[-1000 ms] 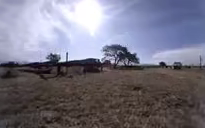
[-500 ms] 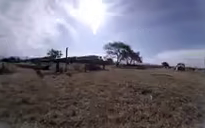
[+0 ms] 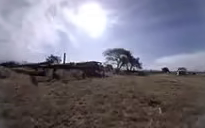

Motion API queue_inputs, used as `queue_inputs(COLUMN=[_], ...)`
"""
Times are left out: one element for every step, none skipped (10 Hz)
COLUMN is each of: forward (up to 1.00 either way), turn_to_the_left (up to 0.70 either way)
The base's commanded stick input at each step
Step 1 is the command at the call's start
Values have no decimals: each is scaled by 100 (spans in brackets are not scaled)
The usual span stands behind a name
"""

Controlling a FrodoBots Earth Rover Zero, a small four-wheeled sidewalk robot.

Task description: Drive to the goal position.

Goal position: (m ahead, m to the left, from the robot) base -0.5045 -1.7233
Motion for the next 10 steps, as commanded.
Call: queue_inputs(forward=[0, 0, 0, 0, 0, 0, 0, 0, 0, 0], turn_to_the_left=[0, 0, 0, 0, 0, 45, 45, 45, 45, 45])
